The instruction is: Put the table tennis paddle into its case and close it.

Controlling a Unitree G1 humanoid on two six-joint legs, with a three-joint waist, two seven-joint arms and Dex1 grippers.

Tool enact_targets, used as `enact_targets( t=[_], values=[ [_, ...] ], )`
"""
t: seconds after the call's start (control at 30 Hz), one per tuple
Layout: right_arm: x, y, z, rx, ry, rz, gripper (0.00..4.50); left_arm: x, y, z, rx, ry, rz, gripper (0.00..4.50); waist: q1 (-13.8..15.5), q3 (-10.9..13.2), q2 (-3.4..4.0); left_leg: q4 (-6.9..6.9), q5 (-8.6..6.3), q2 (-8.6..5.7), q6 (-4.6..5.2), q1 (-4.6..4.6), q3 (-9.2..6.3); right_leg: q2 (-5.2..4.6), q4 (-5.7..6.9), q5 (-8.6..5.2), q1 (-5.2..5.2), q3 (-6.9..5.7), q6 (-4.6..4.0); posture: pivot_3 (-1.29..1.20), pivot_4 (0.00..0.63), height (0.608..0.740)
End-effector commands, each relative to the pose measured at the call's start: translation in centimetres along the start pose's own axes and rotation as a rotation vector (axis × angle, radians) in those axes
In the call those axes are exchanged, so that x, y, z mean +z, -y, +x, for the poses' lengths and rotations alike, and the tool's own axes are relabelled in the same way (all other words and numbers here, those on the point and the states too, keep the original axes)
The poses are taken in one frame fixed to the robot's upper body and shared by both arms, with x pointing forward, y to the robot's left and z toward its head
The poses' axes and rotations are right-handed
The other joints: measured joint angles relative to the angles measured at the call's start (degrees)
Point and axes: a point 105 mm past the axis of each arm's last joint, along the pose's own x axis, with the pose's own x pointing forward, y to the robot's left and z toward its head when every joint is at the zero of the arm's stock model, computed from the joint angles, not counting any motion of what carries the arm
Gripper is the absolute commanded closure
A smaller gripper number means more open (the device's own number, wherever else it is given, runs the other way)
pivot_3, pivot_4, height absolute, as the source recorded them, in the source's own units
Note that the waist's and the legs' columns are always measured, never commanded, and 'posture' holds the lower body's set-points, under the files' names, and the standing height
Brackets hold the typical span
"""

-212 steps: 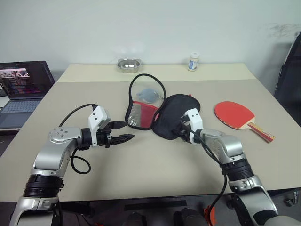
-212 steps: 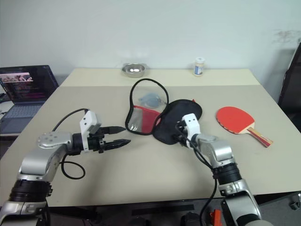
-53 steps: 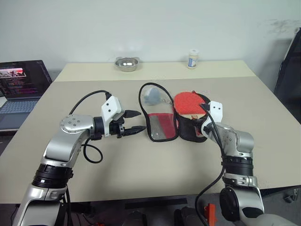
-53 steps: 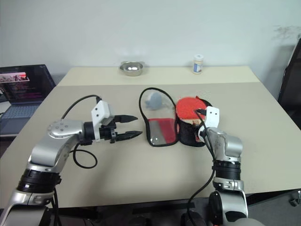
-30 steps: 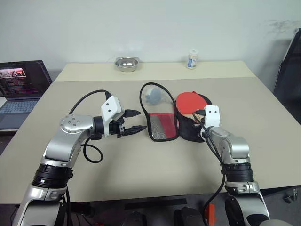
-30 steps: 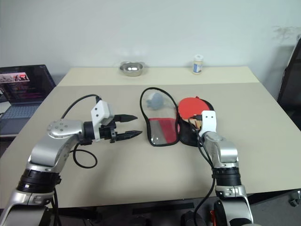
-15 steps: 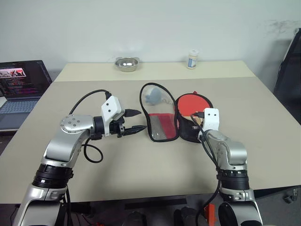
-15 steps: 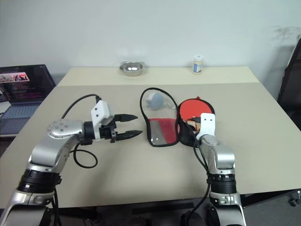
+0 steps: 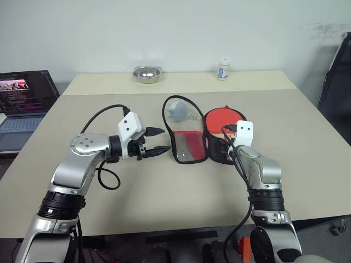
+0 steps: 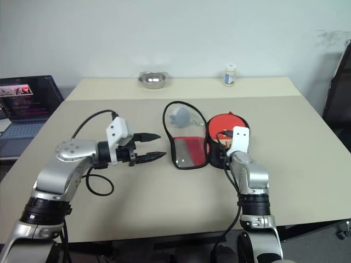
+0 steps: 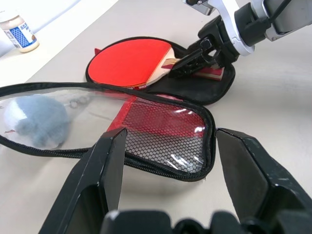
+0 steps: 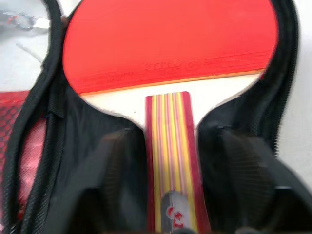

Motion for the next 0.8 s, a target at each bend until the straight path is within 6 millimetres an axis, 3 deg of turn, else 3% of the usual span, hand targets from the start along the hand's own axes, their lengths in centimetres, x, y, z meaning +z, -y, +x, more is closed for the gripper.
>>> enact_targets(
  t=[0.03, 0.23, 0.27, 0.33, 0.47, 0.57, 0.7, 0.8],
  values=[
    [2.9, -0.2, -2.2, 0.09, 0.14, -0.114, 0.71, 0.2, -0.7, -1.1, 0.057, -0.012, 0.01, 1.36, 0.0, 0.0, 0.0, 0.0, 0.0, 0.01, 0.0, -0.01, -0.01, 0.0, -0.01, 0.0, 0.0, 0.0, 0.0, 0.0, 0.15, 0.74],
    [3.7, -1.0, -6.9, 0.458, 0.106, -0.316, 0.71, -2.1, -1.9, -2.6, 0.126, -0.108, -0.014, 1.36, 0.1, 0.0, 0.0, 0.03, 0.0, -0.01, 0.01, 0.0, -0.02, -0.01, -0.01, -0.02, 0.01, -0.04, 0.04, 0.0, 0.15, 0.74],
    [4.1, -1.2, -7.9, 0.535, 0.102, -0.331, 0.68, -2.6, -2.1, -2.9, 0.133, -0.134, -0.009, 1.55, 0.1, 0.0, 0.0, 0.03, 0.0, -0.01, 0.01, 0.0, -0.03, 0.0, -0.01, -0.02, 0.01, -0.06, 0.04, 0.0, 0.15, 0.74],
    [5.4, -1.3, -9.7, 0.651, 0.122, -0.326, 0.67, -3.5, -2.5, -3.3, 0.138, -0.183, -0.014, 1.94, 0.1, 0.0, 0.0, 0.02, -0.01, -0.04, 0.01, 0.03, -0.03, 0.06, -0.02, -0.03, 0.03, -0.09, 0.04, 0.0, 0.15, 0.74],
    [7.7, -0.7, -13.3, 0.848, 0.157, -0.453, 0.67, -5.2, -3.7, -3.5, 0.145, -0.261, -0.016, 3.34, 0.2, 0.0, -0.01, 0.01, -0.01, -0.06, 0.01, 0.05, -0.01, 0.11, -0.02, -0.02, 0.03, -0.11, 0.03, 0.0, 0.15, 0.74],
    [8.1, 0.0, -14.3, 0.889, 0.146, -0.525, 0.67, -6.1, -4.9, -3.1, 0.17, -0.269, -0.047, 4.47, 0.4, 0.0, -0.06, 0.03, -0.01, -0.11, 0.02, 0.05, 0.02, 0.11, -0.08, -0.02, 0.08, -0.16, 0.03, 0.0, 0.15, 0.74],
    [8.5, 1.2, -14.3, 0.864, 0.142, -0.564, 0.67, -7.8, -5.7, -1.5, 0.188, -0.293, -0.076, 4.47, 0.6, -0.1, -0.11, 0.03, -0.01, -0.13, 0.02, 0.03, 0.06, 0.08, -0.09, -0.02, 0.08, -0.14, 0.03, 0.0, 0.15, 0.74],
    [8.9, 1.6, -14.4, 0.854, 0.156, -0.565, 0.67, -7.9, -6.0, 0.1, 0.193, -0.268, -0.094, 4.47, 0.8, -0.1, -0.14, 0.09, -0.01, -0.13, 0.02, -0.01, 0.11, 0.05, -0.09, -0.02, 0.08, -0.15, 0.04, 0.0, 0.15, 0.74]
  ],
)
